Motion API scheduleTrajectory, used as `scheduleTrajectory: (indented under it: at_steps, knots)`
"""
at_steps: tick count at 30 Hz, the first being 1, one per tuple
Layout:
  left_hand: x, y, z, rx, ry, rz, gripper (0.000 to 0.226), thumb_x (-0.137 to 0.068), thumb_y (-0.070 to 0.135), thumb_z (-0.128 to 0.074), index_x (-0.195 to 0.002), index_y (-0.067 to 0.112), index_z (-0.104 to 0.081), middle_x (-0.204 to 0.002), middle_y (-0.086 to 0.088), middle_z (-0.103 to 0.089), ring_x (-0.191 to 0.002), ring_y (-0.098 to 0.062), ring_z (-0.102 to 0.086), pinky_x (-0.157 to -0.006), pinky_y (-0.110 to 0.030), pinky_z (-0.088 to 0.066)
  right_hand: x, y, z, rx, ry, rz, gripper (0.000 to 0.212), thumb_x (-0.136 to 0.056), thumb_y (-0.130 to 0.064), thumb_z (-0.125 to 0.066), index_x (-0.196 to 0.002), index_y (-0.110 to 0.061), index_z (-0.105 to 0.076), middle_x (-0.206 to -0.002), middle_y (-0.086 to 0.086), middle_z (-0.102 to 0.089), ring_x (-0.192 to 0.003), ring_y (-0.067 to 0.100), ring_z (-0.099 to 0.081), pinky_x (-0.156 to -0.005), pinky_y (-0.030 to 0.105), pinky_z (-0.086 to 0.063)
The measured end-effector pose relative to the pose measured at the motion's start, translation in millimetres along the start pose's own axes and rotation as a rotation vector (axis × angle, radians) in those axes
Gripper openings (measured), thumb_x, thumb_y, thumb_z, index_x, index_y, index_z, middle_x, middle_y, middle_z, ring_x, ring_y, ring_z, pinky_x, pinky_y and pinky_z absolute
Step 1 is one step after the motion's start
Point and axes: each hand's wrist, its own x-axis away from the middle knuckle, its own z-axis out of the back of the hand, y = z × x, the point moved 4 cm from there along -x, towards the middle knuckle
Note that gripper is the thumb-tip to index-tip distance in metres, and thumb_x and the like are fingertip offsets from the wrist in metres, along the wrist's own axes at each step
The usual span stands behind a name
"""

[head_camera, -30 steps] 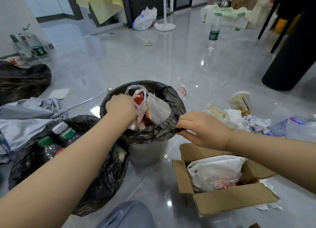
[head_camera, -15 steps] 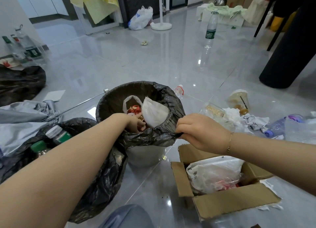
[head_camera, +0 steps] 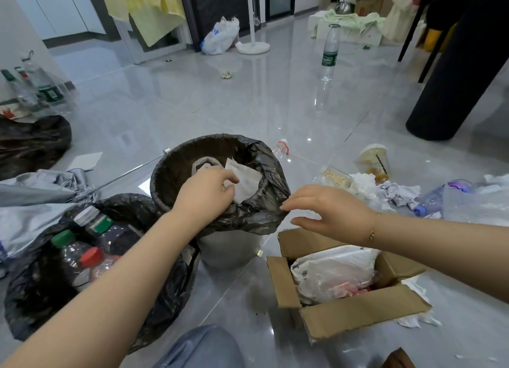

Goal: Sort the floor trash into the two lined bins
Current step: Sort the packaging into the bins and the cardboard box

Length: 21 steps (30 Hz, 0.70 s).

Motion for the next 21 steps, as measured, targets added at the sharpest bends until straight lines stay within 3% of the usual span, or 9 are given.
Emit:
scheduleTrajectory:
  at_steps: [3, 5, 6, 11, 15, 18, 21]
  knots:
    - [26.8, 38.4, 6.7, 0.211, 0.088, -0.102, 0.022, -0.089, 0.012, -0.056, -0.104, 0.019, -0.071, -0.120, 0.005, -0.063, -0.117, -0.014, -0.050, -0.099, -0.018, -0.033, 15.0, -1.4, 12.0, 0.008, -0.083, -0.078, 0.033, -0.094, -0.035, -0.056, -0.126, -0.031, -0.059, -0.124, -0.012, -0.061, -0.115, 0.006, -0.052, -0.094, 0.022, -0.042]
    - [40.0, 67.5, 5.1, 0.305, 0.094, -0.193, 0.020, -0.090, 0.009, -0.058, -0.102, 0.017, -0.072, -0.124, 0.005, -0.059, -0.120, -0.010, -0.047, -0.094, 0.000, -0.022, 29.1, -5.0, 24.3, 0.034, -0.113, -0.143, 0.033, -0.094, -0.037, -0.053, -0.126, -0.033, -0.058, -0.124, -0.014, -0.060, -0.115, 0.004, -0.052, -0.095, 0.020, -0.041]
    - [44.9, 81.4, 1.5, 0.346, 0.077, -0.229, 0.019, -0.090, 0.009, -0.058, -0.101, 0.017, -0.071, -0.126, 0.005, -0.059, -0.119, -0.010, -0.048, -0.093, 0.002, -0.021, 38.3, -6.1, 30.7, 0.042, -0.111, -0.176, 0.032, -0.094, -0.037, -0.053, -0.126, -0.032, -0.059, -0.123, -0.014, -0.061, -0.113, 0.003, -0.053, -0.094, 0.020, -0.040]
    - [66.0, 142.8, -33.5, 0.531, -0.050, -0.230, 0.022, -0.090, 0.009, -0.057, -0.106, 0.019, -0.069, -0.118, 0.009, -0.061, -0.110, -0.003, -0.052, -0.100, -0.024, -0.041, 108.2, 3.1, 49.1, 0.057, -0.171, -0.349, 0.028, -0.092, -0.033, -0.056, -0.119, -0.032, -0.064, -0.114, -0.016, -0.066, -0.103, 0.001, -0.058, -0.089, 0.021, -0.044]
    - [83.3, 188.0, -65.8, 0.629, -0.157, -0.232, 0.025, -0.090, 0.010, -0.054, -0.105, 0.024, -0.068, -0.112, 0.016, -0.062, -0.100, 0.009, -0.052, -0.091, -0.010, -0.040, 164.1, 24.1, 55.0, 0.009, -0.271, -0.485, 0.022, -0.089, -0.029, -0.059, -0.109, -0.032, -0.068, -0.099, -0.017, -0.068, -0.085, -0.002, -0.058, -0.078, 0.020, -0.049]
    - [97.3, 227.8, -92.4, 0.684, -0.225, -0.238, 0.023, -0.090, 0.010, -0.056, -0.101, 0.026, -0.069, -0.104, 0.017, -0.064, -0.099, 0.001, -0.057, -0.087, -0.024, -0.050, 207.8, 55.3, 54.6, -0.013, -0.354, -0.642, 0.025, -0.086, -0.026, -0.060, -0.109, -0.030, -0.067, -0.089, -0.019, -0.064, -0.085, 0.003, -0.062, -0.080, 0.030, -0.053]
    - [109.4, 252.0, -116.0, 0.695, -0.269, -0.258, 0.026, -0.087, 0.006, -0.058, -0.101, 0.024, -0.070, -0.099, 0.016, -0.063, -0.091, -0.001, -0.058, -0.088, -0.020, -0.047, 246.2, 82.3, 42.9, 0.016, -0.430, -0.746, 0.026, -0.086, -0.026, -0.062, -0.112, -0.026, -0.065, -0.098, -0.014, -0.066, -0.084, 0.007, -0.059, -0.077, 0.025, -0.049]
